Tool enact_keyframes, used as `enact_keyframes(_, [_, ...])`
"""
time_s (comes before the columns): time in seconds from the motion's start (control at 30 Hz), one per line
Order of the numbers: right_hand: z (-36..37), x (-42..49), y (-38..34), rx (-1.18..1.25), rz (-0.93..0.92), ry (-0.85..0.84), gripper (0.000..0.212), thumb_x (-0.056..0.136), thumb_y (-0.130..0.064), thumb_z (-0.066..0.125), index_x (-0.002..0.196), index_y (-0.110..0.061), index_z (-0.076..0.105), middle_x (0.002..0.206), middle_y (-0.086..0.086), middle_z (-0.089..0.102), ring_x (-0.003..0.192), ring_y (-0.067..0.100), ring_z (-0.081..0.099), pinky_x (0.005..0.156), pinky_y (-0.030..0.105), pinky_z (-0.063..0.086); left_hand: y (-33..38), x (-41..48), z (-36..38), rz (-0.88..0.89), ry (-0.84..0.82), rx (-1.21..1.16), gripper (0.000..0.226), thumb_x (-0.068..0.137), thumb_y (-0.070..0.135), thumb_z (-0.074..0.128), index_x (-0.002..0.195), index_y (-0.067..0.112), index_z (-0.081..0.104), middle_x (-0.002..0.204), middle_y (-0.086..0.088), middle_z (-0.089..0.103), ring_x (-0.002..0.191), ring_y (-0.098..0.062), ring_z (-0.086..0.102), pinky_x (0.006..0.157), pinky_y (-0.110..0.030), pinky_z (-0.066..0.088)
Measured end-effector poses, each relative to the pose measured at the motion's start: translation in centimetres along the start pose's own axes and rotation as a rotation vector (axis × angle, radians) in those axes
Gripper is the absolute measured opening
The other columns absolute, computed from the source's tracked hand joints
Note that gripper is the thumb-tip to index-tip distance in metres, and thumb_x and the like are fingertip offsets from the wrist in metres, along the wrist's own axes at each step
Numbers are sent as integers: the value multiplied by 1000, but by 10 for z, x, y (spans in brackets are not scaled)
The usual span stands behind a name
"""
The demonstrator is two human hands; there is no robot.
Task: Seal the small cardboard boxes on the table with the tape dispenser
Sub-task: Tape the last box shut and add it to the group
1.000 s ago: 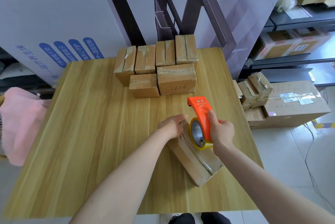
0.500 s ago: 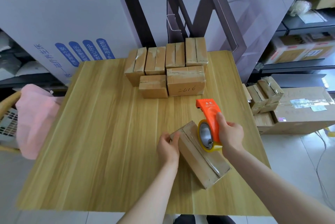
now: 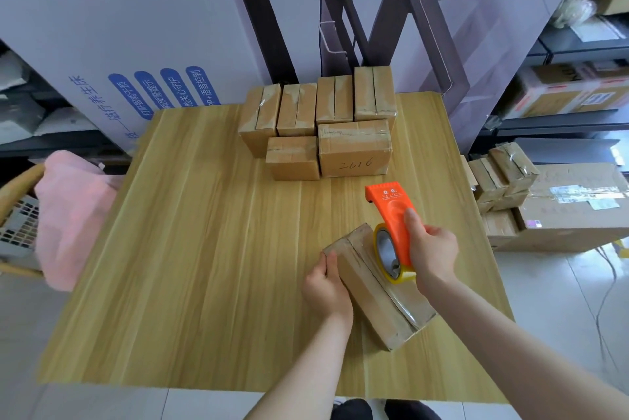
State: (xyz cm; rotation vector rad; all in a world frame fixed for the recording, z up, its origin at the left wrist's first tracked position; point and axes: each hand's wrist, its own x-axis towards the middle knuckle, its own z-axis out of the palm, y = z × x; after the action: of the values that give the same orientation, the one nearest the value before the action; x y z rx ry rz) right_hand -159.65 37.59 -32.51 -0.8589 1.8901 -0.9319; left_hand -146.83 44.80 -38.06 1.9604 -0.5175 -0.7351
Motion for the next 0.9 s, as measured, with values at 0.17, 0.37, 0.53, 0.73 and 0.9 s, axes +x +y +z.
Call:
enact_keyframes(0.17, [-1,-2,-2,14,-2,-11,56,78,-60,58,62,-7,57,54,9,48,50,21,45,51,32,37,7,10,-10,0,18,133,31,85,37,69,93,8,75,80,-4,72,68,-13,60,61,-22,44])
enact_keyframes(0.37, [-22,-5,-3,172,43,55,53,85,-51,63,58,-7,53,52,5,47,47,18,42,49,28,35,51,24,7,686,-335,370,45,88,-7,51,128,13,60,131,-2,59,126,-17,50,107,-29,39])
enact_keyframes(0.53, [-52,-4,-13,294,-14,163,52,86,-51,63,60,-6,55,52,3,49,43,13,43,47,26,37,74,32,37,958,-1049,1060,34,96,28,48,129,23,56,129,-3,59,129,-25,42,110,-41,31])
enact_keyframes(0.73, [-62,-6,-17,151,-147,38,54,87,-49,62,52,-8,51,40,-4,43,33,4,36,39,22,31,51,54,2,728,-641,1086,23,92,39,50,101,26,67,101,6,62,109,-19,51,92,-35,41])
enact_keyframes(0.9, [-54,-14,-23,68,-201,-151,47,86,-46,65,57,-8,65,45,1,58,39,10,51,41,25,40,26,69,-51,278,-286,1117,33,95,43,41,113,25,62,115,3,61,109,-20,55,74,-32,43])
